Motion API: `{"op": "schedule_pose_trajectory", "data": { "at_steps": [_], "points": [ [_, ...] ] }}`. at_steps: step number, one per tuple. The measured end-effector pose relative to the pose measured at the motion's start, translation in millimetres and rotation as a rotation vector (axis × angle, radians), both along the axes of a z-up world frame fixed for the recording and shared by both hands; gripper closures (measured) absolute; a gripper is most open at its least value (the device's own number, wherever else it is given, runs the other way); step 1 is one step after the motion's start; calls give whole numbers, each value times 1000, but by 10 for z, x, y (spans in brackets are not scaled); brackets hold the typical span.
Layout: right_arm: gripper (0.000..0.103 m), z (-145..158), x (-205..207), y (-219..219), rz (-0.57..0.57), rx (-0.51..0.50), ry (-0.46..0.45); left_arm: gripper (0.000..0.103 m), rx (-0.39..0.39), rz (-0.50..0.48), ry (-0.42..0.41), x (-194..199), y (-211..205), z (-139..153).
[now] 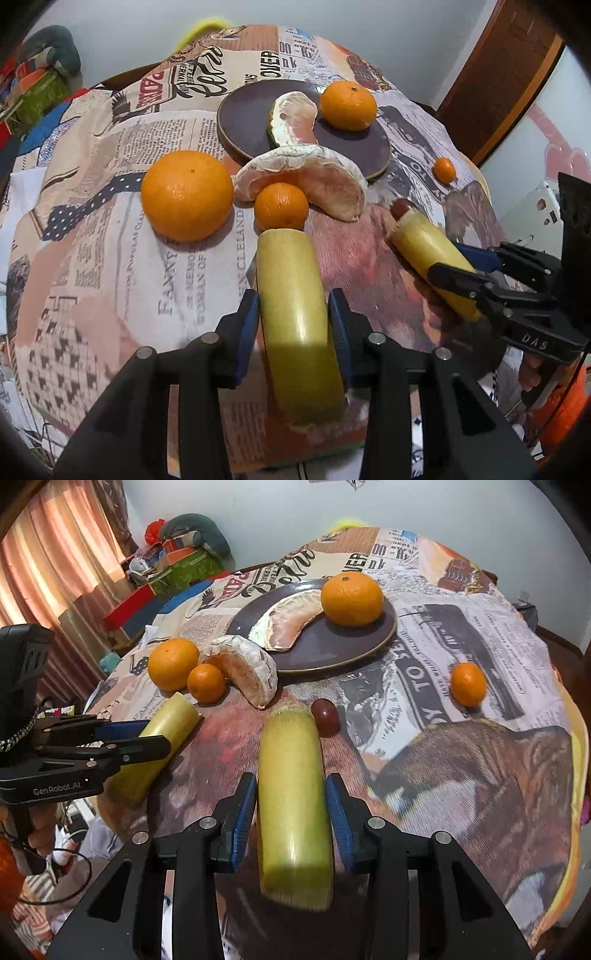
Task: Organize fruits
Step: 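Grasp the yellow cylindrical piece with left tool while right tool lifts its piece, then carry both cylindrical pieces upright toward the grey plate with both tools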
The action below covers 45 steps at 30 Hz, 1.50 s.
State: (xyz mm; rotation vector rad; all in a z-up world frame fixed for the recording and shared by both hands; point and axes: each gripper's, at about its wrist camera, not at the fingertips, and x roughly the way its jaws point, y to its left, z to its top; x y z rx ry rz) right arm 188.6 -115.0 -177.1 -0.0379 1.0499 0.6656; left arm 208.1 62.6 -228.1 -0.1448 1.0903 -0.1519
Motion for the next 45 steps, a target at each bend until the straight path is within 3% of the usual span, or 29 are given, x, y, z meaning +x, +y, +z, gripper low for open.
{"op": "schedule_pose_trajectory", "data": {
  "at_steps": [11,14,22,32,45],
  "points": [
    [67,30,11,58,4,-7,-20,65,-3,11,-2,151,-23,-71],
    [68,129,-2,10,-6,17,-42,65,-9,14,-22,98,-18,17],
    [68,456,11,-68,-33,63,-119,66,-6,10,-172,-106,-34,533],
    [69,808,142,-80,-69,115,-212,66,-14,21,-318,-8,-47,1000],
    [69,905,425,-8,-80,121,-267,66,-5,63,-366,334,110,1105]
  ]
}}
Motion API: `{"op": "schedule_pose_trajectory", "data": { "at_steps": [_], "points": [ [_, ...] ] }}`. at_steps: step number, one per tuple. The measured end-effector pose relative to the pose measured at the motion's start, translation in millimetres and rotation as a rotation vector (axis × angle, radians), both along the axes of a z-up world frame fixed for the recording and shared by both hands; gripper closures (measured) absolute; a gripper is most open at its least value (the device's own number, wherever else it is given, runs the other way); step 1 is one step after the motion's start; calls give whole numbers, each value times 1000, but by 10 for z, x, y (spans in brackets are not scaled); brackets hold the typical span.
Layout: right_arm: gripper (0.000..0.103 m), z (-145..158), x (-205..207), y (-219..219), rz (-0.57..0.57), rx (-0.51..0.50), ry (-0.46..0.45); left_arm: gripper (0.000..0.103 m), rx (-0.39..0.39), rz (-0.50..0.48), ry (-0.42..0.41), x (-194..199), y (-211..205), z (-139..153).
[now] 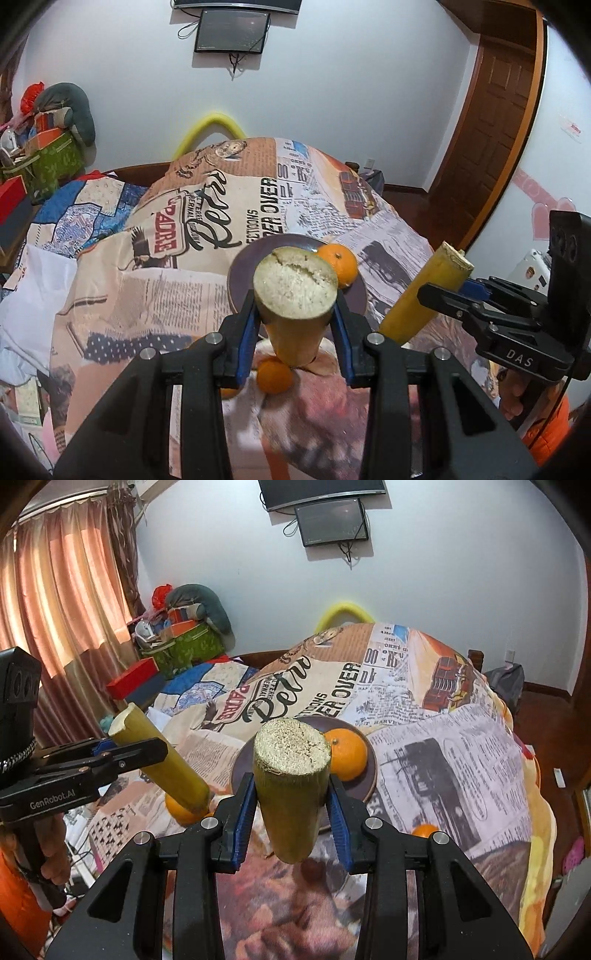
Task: Organize fruits
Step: 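Carry both cylindrical pieces upright toward the grey plate with both tools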
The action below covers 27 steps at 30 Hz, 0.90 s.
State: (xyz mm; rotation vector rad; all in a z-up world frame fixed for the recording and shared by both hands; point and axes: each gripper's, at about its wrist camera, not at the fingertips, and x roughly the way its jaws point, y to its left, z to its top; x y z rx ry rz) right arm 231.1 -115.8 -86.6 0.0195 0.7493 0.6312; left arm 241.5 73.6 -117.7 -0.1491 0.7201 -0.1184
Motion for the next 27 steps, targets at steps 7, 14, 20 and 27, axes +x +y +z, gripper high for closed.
{"op": "schedule_pose_trajectory", "data": {
  "at_steps": [7,14,20,27],
  "points": [
    [69,-107,161,79,5,-10,14,66,7,9,26,290,80,-131],
    [69,-266,328,165,14,-21,47,66,14,8,73,542,122,-328],
    [69,-376,461,270,36,-35,62,66,23,15,109,729,162,-507],
    [69,-478,586,420,63,-55,73,66,18,12,114,907,191,-556]
  ]
}}
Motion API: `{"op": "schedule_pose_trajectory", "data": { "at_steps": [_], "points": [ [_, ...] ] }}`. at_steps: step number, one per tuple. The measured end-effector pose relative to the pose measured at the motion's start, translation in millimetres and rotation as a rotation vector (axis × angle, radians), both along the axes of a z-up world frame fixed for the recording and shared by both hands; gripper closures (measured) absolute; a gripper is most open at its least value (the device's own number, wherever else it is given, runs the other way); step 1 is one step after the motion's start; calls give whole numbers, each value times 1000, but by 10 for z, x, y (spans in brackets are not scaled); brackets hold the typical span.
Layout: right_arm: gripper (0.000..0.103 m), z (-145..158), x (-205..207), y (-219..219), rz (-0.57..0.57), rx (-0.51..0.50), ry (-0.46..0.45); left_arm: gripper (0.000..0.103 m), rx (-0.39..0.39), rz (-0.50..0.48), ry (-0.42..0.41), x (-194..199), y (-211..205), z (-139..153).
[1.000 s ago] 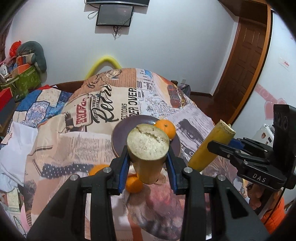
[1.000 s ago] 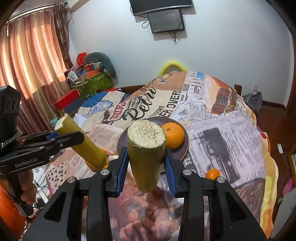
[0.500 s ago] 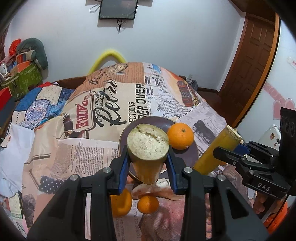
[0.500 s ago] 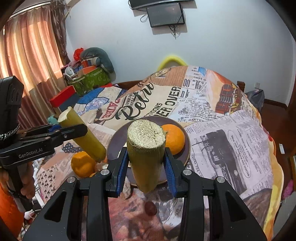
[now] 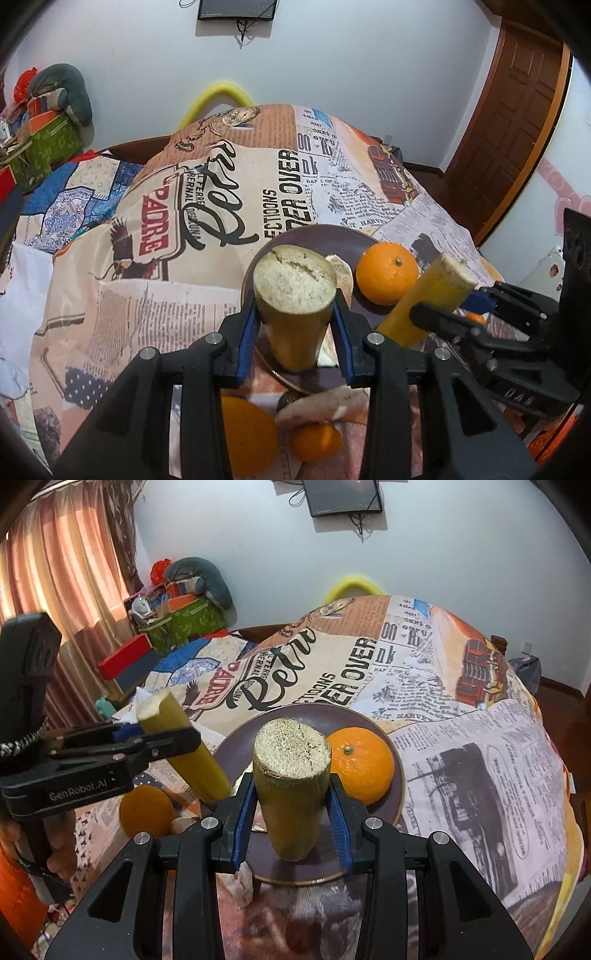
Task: Organize fruits
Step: 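Carry both cylindrical pieces upright toward the grey plate with both tools, then lay both cylindrical pieces on the plate and open both tools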
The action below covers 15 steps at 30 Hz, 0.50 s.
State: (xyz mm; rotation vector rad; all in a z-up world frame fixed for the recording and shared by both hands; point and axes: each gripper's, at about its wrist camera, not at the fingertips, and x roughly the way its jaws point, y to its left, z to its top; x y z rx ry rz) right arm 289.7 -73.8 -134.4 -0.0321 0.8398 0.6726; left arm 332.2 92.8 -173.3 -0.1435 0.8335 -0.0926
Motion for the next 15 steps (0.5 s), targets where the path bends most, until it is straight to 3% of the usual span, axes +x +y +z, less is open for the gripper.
{"op": "schedule_pose_trajectory", "data": {
  "at_steps": [15],
  "points": [
    [68,-106,240,195,29,-30,16,66,0,3,34,364,57,-89]
  ]
}}
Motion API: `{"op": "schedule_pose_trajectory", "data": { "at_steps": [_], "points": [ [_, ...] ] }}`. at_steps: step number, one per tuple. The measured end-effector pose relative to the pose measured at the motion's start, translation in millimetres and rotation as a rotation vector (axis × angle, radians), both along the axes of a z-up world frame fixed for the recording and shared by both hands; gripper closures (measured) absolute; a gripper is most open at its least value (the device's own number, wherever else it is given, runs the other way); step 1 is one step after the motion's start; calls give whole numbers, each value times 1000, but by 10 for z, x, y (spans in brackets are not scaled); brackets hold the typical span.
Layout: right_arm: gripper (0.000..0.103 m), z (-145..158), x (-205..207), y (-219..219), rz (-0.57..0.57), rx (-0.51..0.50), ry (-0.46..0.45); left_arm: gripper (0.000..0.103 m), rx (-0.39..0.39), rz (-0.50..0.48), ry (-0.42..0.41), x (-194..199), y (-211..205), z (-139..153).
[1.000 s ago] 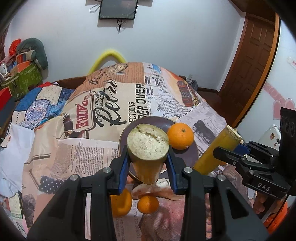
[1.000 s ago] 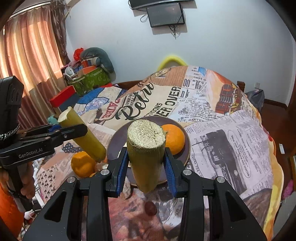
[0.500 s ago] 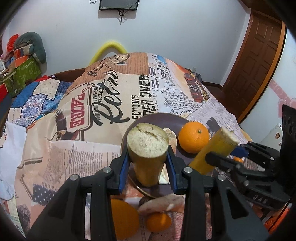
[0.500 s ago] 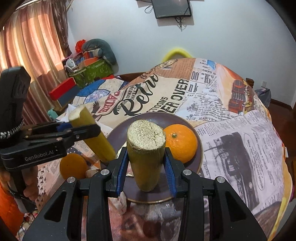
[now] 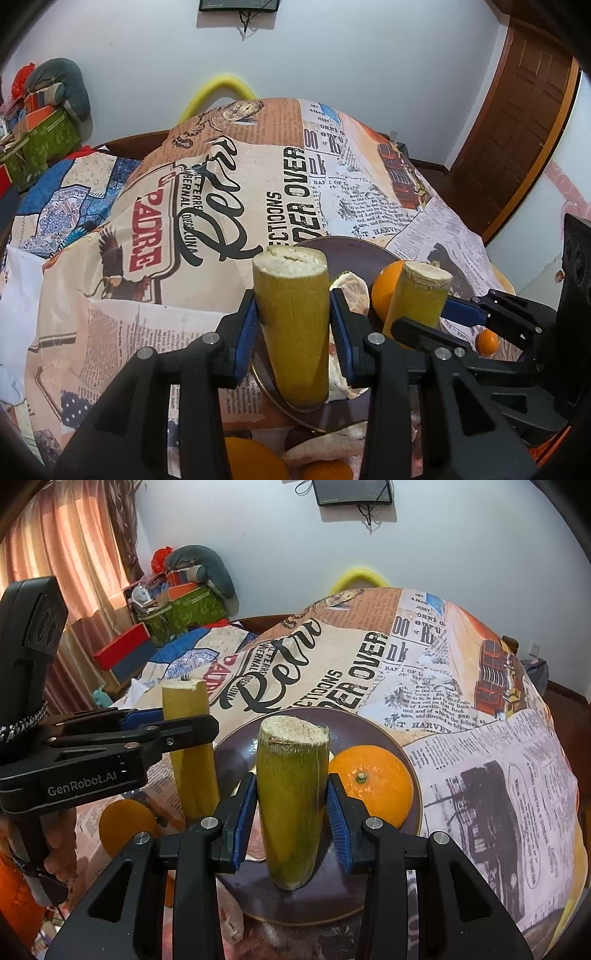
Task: Organize fruits
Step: 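Lay both cylindrical pieces on the plate and open both tools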
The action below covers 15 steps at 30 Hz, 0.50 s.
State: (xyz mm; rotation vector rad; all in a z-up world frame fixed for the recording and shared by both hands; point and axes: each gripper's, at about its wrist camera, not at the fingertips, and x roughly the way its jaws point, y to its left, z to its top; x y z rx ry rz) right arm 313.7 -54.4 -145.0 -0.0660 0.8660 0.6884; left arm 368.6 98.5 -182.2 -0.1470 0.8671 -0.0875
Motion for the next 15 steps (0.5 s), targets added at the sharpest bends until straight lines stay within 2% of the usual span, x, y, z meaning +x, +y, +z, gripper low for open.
{"op": "schedule_pose_trajectory", "data": {
  "at_steps": [3,5,7,9,12,15],
  "points": [
    [68,-14,17,-3,-3,1,1,65,26,-3,9,35,-38,-13],
    [66,-9,22,-13,-9,-4,0,54,41,6,17,49,-50,-23],
    [59,7,19,-32,-10,-1,-2,49,28,7,13,31,-48,-18],
    [56,30,11,-45,-12,-3,-14,43,28,6,13,11,-57,-4],
    [56,61,-21,-71,-19,-7,-30,36,55,9,1,-42,-101,33],
    [56,85,-48,-110,-22,2,-28,28,50,22,3,-98,-95,68]
  ]
}}
